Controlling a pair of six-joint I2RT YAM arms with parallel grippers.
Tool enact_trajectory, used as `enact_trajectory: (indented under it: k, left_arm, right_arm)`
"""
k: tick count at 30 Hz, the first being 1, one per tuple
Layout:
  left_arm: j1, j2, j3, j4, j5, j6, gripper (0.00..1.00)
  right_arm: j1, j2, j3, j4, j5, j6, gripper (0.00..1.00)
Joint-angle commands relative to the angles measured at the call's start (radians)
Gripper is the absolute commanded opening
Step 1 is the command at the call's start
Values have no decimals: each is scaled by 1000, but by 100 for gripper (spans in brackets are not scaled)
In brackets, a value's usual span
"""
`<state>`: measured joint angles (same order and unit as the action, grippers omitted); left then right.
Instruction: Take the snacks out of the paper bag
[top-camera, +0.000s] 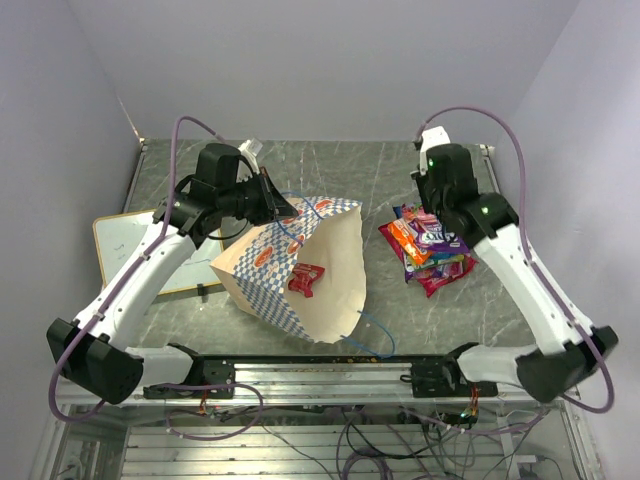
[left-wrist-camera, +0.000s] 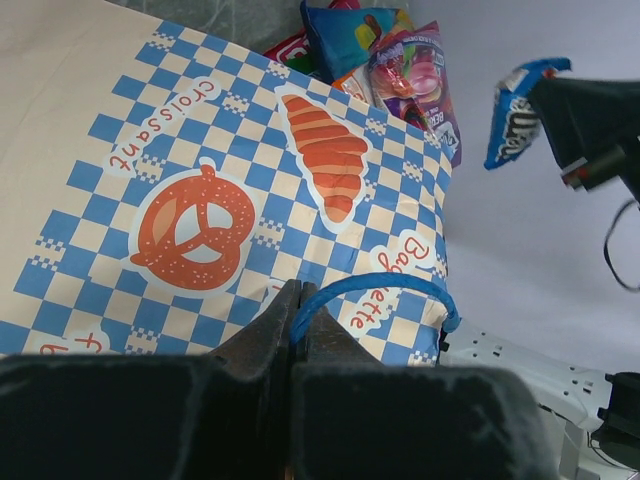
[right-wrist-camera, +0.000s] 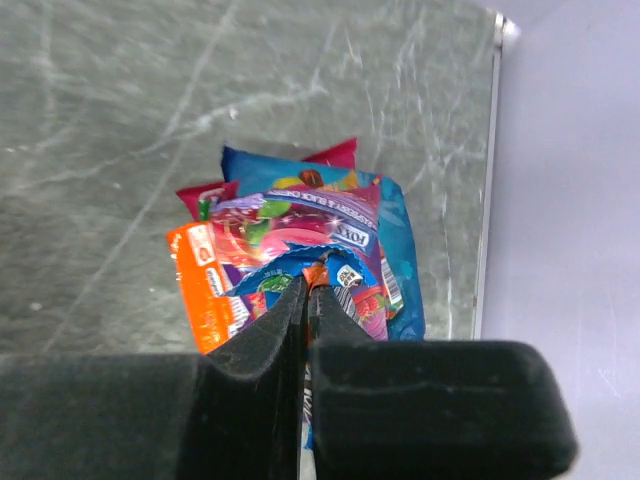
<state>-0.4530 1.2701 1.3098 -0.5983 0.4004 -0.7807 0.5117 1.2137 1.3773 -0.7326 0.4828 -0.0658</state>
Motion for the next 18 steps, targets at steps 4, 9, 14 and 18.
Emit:
enact_trajectory:
  k: [4, 9, 14, 18]
  left_arm:
    - [5, -34, 6, -4, -8, 13, 7]
    - [5, -29, 22, -15, -8, 26, 7]
    - [5, -13, 44, -38, -5, 44, 7]
    - [6, -1, 47, -30, 8, 45, 7]
  right_arm:
    - [-122, 156, 135, -172, -145, 23, 0]
    - [-150, 208, 126, -197, -157, 29, 0]
    - [-160, 244, 133, -231, -156, 44, 0]
    - [-162, 273, 129, -232, -140, 41, 1]
